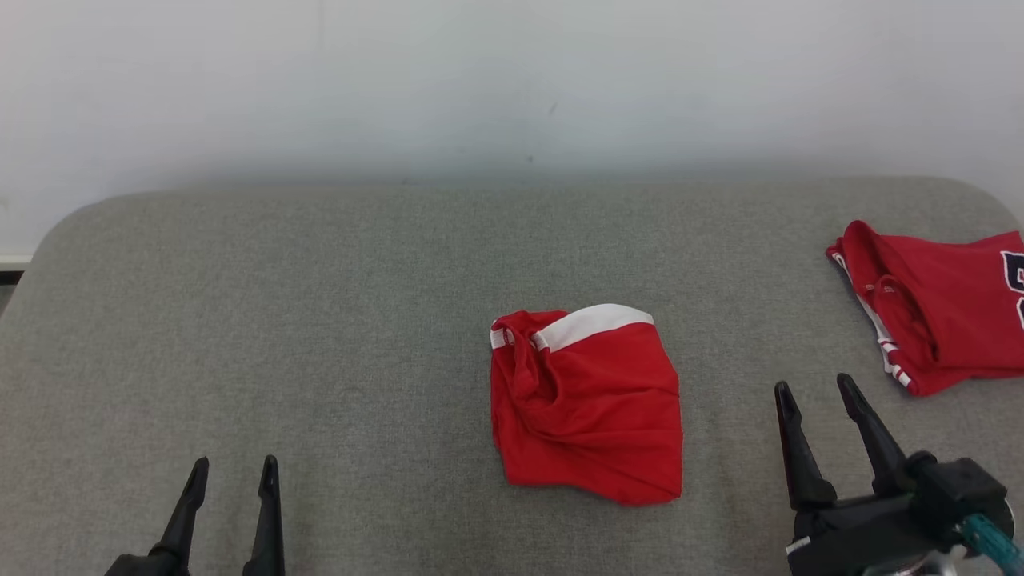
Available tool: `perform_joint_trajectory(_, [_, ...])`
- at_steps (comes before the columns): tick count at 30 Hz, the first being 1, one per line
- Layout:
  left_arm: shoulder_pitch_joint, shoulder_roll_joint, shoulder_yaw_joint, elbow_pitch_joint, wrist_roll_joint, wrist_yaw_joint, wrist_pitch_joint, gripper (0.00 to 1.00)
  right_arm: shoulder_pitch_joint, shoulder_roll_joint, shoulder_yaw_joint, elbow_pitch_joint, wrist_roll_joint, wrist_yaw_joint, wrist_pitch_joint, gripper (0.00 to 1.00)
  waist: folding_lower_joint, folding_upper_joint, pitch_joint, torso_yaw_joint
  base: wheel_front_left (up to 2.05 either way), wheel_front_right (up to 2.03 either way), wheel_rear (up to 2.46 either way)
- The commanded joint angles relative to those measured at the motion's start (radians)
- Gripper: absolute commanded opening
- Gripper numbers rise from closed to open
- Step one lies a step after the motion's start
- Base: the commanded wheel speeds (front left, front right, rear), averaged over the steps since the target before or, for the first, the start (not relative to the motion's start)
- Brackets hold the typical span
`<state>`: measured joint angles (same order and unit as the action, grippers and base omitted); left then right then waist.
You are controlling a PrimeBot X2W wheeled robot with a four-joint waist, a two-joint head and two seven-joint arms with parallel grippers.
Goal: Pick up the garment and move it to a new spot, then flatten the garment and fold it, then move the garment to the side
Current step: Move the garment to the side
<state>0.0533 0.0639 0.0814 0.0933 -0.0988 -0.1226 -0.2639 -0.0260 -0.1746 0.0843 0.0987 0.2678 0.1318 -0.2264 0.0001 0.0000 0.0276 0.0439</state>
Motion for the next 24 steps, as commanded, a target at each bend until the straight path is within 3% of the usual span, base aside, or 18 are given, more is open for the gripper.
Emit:
perform_joint_trajectory(1, [-0.008,-0.001,-0.002,-0.001,-0.002,0.001,0.0,1.0,-0.033,-0.012,0.01,0.014,-0.006,-0.003,0.01,1.0,-0.0001,0.0,0.027,0.017,0.0,0.0,0.0])
perform_joint_trajectory(13, [-0.072,-0.009,-0.022,0.014,-0.012,0.001,0.0,1.0,-0.337,-0.064,0.12,0.321,-0.002,-0.003,0.125,1.0,-0.0001,0.0,0.101,0.084,0.0,0.0,0.0])
perform_joint_trajectory(24, [-0.107,-0.012,-0.032,0.032,-0.023,-0.001,0.0,1.0,-0.467,-0.018,0.188,0.669,0.032,-0.003,0.114,1.0,-0.0001,0.0,0.144,0.123,0.0,0.0,0.0])
